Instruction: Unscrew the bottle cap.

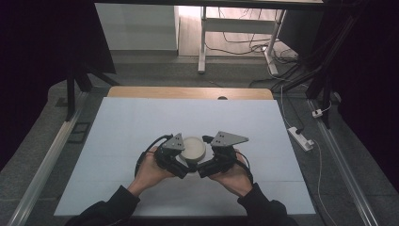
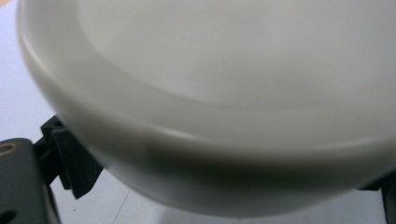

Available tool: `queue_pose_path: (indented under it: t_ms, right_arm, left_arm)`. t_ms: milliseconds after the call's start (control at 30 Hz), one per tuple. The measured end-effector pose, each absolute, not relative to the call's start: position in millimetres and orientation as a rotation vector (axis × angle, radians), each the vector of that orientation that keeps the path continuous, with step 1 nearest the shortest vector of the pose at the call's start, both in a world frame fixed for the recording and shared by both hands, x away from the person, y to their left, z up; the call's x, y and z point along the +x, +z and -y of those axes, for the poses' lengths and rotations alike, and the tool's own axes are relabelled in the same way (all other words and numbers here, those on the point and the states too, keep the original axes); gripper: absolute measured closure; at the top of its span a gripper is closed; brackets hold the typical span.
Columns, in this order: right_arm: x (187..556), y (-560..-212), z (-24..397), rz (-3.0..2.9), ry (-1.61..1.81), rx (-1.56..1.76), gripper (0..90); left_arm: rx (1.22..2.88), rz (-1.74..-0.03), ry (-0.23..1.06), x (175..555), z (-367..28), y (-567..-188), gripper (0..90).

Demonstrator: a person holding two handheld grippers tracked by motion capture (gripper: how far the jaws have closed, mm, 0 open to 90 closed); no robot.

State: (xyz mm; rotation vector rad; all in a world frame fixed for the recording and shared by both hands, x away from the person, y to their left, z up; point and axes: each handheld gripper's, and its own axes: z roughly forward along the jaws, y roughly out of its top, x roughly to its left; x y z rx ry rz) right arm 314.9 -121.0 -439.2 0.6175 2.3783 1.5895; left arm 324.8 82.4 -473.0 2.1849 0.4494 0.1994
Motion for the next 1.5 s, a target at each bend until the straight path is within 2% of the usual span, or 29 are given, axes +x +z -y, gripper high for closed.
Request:
queue_pose_path:
  t_ms: [133,200,800,1500]
  right_arm:
    - [314.1,-443.6,117.1,-2.368,1.555,0.633,2.2]
    - [314.6,-445.2,117.6,-2.381,1.563,0.626,6.4]
    - [320.2,-441.4,129.6,-2.53,1.692,0.404,7.1]
    - [318.5,-431.4,138.3,-2.497,1.699,0.402,7.1]
  left_arm:
    - [2.189,-0.437,0.202,322.0,-78.7,-471.9,7.6]
    - [2.185,-0.437,0.199,321.3,-78.0,-471.3,7.6]
    - [2.207,-0.221,0.036,324.2,-83.0,-475.2,7.6]
    - [2.185,-0.304,0.074,331.6,-93.1,-477.7,7.6]
